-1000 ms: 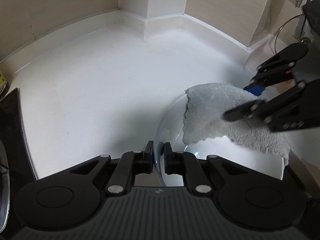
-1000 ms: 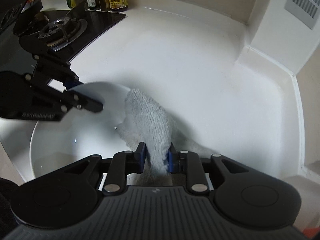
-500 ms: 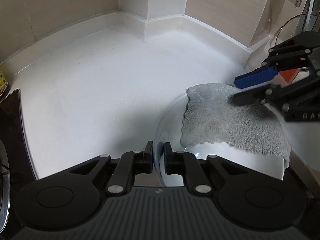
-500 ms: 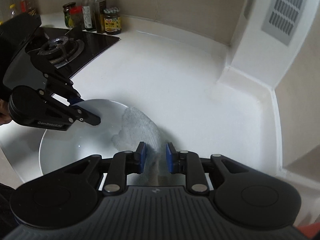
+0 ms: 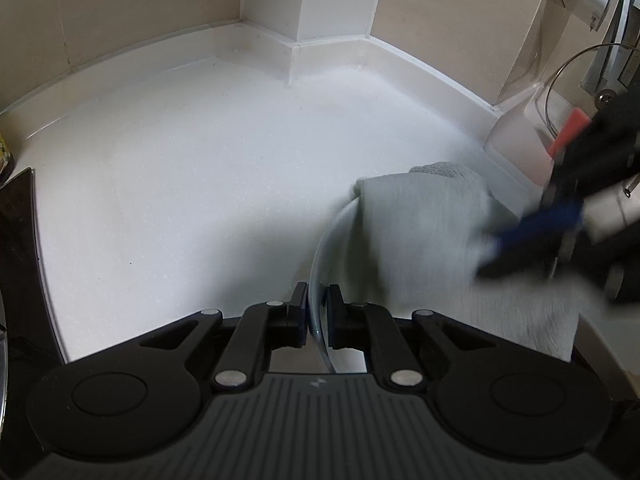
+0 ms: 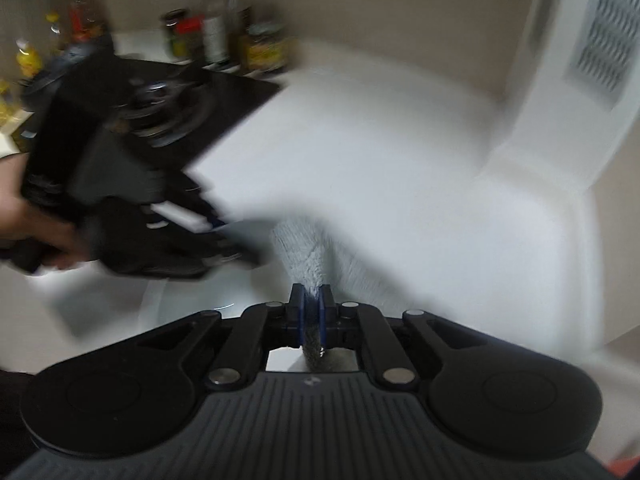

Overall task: Clean bowl
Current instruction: 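Sweep the grey cloth up over the bowl's rim near the left gripper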

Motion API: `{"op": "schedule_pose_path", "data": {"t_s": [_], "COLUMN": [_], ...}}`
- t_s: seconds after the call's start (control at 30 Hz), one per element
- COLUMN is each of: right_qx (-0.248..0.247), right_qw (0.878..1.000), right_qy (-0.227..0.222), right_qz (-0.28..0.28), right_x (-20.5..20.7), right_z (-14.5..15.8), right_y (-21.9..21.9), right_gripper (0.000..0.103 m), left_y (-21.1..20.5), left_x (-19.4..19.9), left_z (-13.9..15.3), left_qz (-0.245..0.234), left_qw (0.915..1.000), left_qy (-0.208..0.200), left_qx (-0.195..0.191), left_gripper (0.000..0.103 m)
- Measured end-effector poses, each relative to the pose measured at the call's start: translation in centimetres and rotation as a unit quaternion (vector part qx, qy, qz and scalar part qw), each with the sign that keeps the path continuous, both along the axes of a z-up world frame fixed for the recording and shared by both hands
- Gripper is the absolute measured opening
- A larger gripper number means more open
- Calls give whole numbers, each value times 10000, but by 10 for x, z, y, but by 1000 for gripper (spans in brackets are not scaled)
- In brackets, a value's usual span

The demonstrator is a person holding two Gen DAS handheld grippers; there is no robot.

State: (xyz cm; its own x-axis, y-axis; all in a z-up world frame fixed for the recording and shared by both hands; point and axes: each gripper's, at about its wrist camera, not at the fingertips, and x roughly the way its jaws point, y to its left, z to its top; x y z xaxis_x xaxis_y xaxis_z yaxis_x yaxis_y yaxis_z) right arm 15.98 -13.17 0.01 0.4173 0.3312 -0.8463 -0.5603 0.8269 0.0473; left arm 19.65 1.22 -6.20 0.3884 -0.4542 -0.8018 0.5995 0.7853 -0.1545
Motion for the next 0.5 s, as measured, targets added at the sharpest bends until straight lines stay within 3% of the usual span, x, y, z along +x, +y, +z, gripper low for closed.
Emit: {"op": "schedule_pose_path", "data": {"t_s": [0.13,0.23,0.37,0.5], "right_qx": [-547,-749,-398,-156], "right_qw": [9975,9966,9983,9958], "right_qy": [446,313,409,831], "right_qz": [70,-156,-114,340], "right_x": [15,29,37,30], "right_z": [-38,-50,-55,-56], "right_y": [19,23,31,41], "right_gripper": [5,4,5,5], "left_y": [1,0,-1,2], "left_x": [1,0,-1,0], "left_z": [-1,-2,-2,-2], "left_qz": [-47,-98,-41,15], "left_qw": [10000,9999,10000,9999], "left_qy": [-2,-38,-44,8], "left_qx": [-17,5,-8,-104], "left_gripper": [6,6,6,6]}}
